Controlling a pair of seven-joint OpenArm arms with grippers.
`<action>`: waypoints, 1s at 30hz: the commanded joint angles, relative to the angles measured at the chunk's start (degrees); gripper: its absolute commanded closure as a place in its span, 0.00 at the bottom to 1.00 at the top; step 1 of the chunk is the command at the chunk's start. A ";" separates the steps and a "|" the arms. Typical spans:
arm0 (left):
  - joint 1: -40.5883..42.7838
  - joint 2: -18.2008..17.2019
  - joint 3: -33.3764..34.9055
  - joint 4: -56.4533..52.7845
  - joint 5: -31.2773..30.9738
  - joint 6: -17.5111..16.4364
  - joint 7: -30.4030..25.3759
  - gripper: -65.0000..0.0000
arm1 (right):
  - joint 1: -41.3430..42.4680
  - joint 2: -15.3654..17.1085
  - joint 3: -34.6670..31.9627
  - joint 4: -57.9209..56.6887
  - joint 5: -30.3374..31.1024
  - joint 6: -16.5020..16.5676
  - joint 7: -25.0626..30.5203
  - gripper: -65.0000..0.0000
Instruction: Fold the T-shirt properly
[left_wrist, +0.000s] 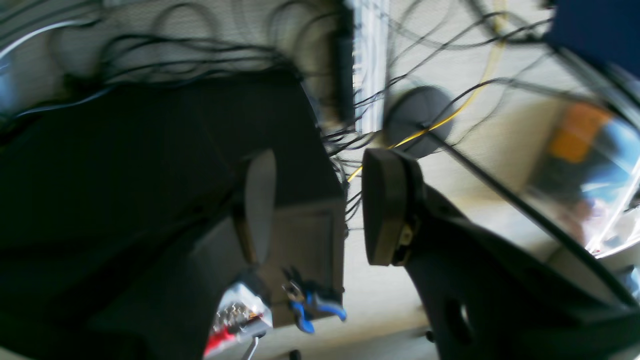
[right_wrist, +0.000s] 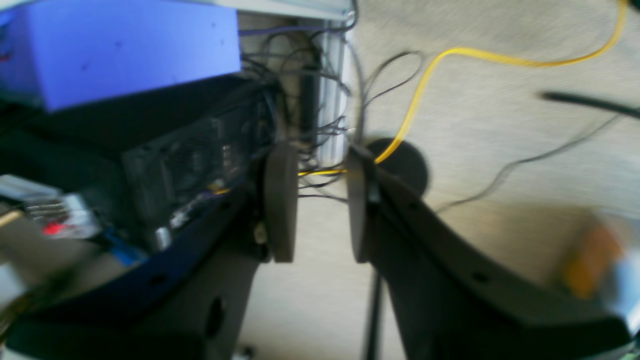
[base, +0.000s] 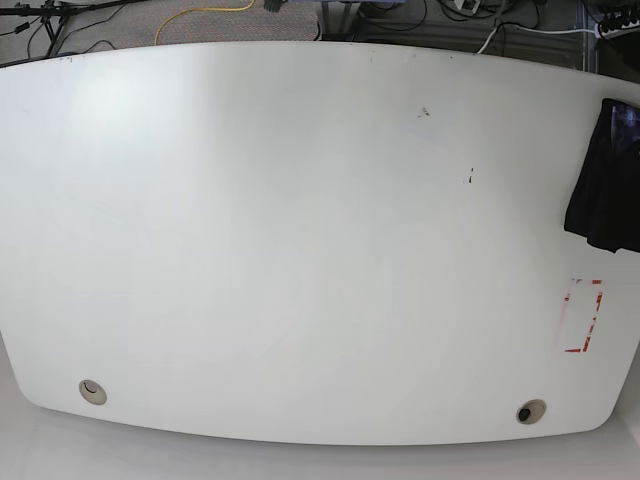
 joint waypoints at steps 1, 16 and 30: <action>-2.28 -0.75 -0.24 -5.31 0.03 0.16 -0.37 0.61 | 1.48 0.26 0.03 -4.25 -0.06 -0.28 0.52 0.75; -18.01 -1.01 -0.15 -31.86 2.31 4.99 -7.05 0.61 | 13.88 1.66 -0.06 -22.10 -5.25 -6.08 3.68 0.75; -23.02 0.30 -0.15 -36.70 4.86 9.13 -7.58 0.61 | 22.23 1.66 -0.06 -32.12 -6.04 -6.26 3.60 0.74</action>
